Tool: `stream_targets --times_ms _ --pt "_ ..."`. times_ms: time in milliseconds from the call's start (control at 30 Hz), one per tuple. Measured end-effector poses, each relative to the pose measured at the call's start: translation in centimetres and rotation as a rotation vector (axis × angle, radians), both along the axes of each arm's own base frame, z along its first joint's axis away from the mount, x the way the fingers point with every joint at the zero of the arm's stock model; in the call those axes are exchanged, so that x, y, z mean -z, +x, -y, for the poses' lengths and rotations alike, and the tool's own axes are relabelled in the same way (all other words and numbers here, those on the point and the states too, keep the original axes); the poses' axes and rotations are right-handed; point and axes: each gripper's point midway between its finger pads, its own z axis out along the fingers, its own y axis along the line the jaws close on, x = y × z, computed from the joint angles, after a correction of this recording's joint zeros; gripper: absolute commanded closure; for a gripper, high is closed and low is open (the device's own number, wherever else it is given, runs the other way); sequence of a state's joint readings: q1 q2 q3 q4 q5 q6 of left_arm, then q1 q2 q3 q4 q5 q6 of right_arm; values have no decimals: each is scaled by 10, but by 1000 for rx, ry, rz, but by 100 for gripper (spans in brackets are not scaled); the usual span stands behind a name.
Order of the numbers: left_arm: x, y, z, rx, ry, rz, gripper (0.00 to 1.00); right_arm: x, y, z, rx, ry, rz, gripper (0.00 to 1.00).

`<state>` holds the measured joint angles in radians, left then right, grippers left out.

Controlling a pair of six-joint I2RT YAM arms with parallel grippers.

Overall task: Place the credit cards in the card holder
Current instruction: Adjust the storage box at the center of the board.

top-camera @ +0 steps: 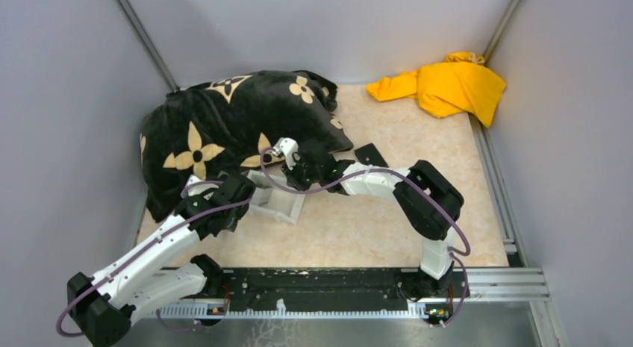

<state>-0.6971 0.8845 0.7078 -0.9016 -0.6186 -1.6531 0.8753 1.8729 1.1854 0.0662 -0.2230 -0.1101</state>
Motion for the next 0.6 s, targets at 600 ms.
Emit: stream_targets --times_ms 600 --pt "10 -2 -1 49 55 -26 4 0 -17 55 556 -44 -32 100"
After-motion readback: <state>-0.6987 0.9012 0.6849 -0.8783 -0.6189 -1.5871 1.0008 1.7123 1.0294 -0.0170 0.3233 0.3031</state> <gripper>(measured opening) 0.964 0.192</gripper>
